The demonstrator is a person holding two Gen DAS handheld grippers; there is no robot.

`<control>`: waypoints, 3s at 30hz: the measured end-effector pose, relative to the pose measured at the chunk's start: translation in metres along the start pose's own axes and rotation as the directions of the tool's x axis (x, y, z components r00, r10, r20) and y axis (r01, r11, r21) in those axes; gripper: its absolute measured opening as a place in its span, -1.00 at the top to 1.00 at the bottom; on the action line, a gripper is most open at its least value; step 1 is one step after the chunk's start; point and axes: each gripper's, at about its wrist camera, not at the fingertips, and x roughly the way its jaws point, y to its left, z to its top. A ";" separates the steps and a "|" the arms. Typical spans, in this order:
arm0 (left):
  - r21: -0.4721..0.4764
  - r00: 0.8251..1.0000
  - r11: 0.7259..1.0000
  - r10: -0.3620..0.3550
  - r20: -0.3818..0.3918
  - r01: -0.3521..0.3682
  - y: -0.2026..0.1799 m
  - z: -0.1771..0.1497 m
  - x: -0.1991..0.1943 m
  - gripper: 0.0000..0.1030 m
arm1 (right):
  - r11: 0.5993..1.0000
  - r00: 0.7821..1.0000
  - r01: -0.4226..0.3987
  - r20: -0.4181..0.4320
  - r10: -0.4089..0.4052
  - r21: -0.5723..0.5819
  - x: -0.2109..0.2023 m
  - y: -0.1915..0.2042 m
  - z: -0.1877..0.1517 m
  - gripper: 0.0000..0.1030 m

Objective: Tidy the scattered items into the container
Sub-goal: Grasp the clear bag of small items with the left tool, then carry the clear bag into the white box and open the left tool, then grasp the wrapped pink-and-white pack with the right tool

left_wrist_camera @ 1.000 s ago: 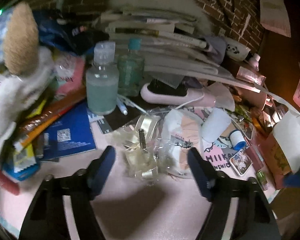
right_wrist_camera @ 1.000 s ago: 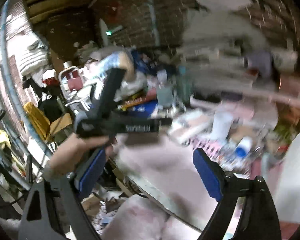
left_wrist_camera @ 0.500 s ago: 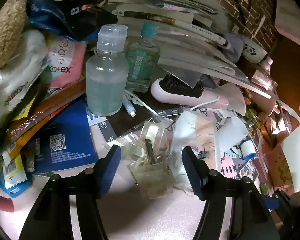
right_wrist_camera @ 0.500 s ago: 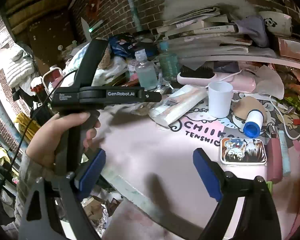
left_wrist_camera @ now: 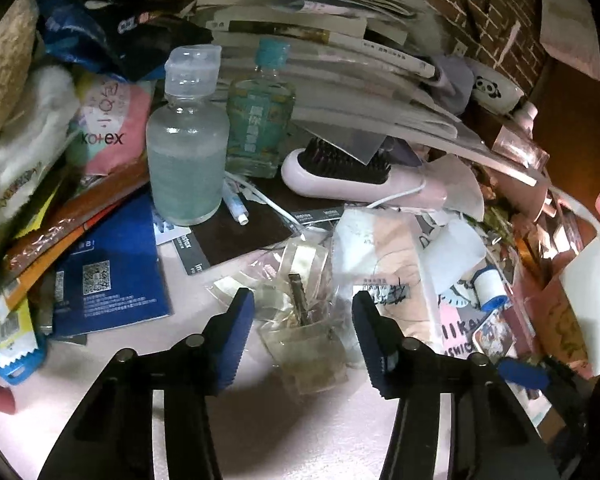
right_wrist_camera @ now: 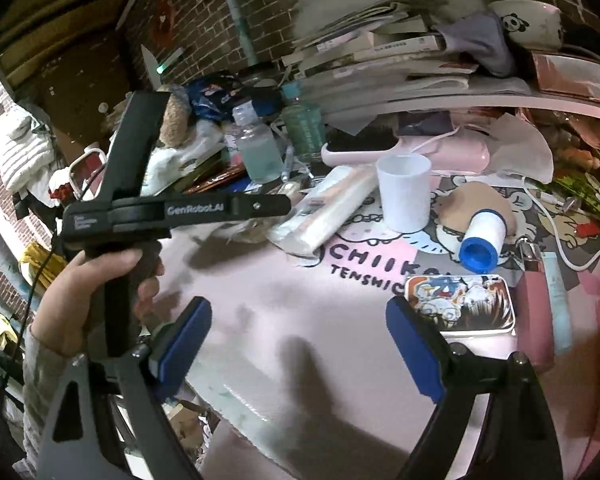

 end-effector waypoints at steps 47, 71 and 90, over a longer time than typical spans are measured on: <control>0.515 0.802 0.626 -0.357 -0.478 0.585 -0.385 0.025 -0.023 0.35 | 0.985 0.982 0.170 0.088 -0.167 -0.024 -0.020 -0.023 -0.025 -0.71; 0.520 0.964 0.819 -0.265 -0.035 0.244 -0.254 0.034 -0.131 -1.00 | 0.982 0.982 0.167 0.107 -0.158 -0.090 -0.023 -0.011 -0.020 -0.71; 0.060 0.972 0.998 -0.022 0.234 0.008 -0.064 -0.079 -0.154 -1.00 | 0.998 0.997 0.060 -0.039 -0.062 -0.035 0.028 0.011 0.028 -0.71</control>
